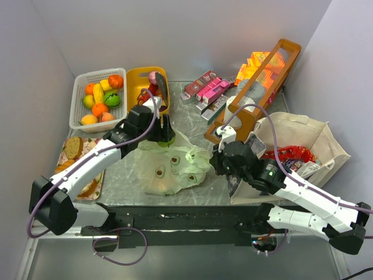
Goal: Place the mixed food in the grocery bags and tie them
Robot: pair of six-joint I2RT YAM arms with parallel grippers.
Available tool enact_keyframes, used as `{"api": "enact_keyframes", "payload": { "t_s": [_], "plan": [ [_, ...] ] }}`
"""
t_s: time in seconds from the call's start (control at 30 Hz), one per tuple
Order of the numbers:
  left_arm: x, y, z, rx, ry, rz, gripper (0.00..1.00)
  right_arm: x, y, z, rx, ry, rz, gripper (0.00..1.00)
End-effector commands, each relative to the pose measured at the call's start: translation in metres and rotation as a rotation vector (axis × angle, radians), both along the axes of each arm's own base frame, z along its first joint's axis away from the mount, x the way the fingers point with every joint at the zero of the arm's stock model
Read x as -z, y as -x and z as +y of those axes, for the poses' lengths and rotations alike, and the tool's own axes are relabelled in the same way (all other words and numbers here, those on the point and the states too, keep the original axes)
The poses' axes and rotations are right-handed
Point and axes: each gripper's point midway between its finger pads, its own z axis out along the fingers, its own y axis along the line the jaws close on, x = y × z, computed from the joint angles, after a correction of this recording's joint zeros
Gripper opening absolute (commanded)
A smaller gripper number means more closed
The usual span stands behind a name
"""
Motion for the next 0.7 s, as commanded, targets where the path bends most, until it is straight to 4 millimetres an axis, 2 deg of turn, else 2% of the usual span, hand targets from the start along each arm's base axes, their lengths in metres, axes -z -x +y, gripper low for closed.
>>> {"api": "enact_keyframes", "payload": {
  "t_s": [0.0,0.1,0.2,0.27,0.47,0.63,0.67],
  "plan": [
    [-0.037,-0.022,0.000,-0.010,0.073,-0.077,0.33,-0.016,-0.005,0.007,0.004,-0.050,-0.028,0.00],
    [-0.044,-0.026,0.006,-0.011,0.115,-0.093,0.34,-0.015,-0.005,0.007,0.004,-0.044,-0.026,0.00],
    [-0.040,-0.025,0.006,-0.002,0.120,-0.085,0.33,-0.014,-0.005,0.007,0.001,-0.043,-0.026,0.00],
    [-0.028,-0.023,0.003,0.007,0.115,-0.051,0.32,-0.015,-0.006,0.008,0.002,-0.042,-0.027,0.00],
    [0.010,0.019,-0.023,0.089,0.079,0.031,0.31,-0.016,-0.007,0.009,0.003,-0.045,-0.027,0.00],
    [0.025,0.048,-0.024,0.091,0.090,0.065,0.33,-0.014,-0.007,0.011,-0.001,-0.044,-0.020,0.00],
    [0.026,0.051,-0.023,0.089,0.092,0.066,0.36,-0.015,-0.007,0.012,-0.006,-0.047,-0.020,0.00]
  ]
}}
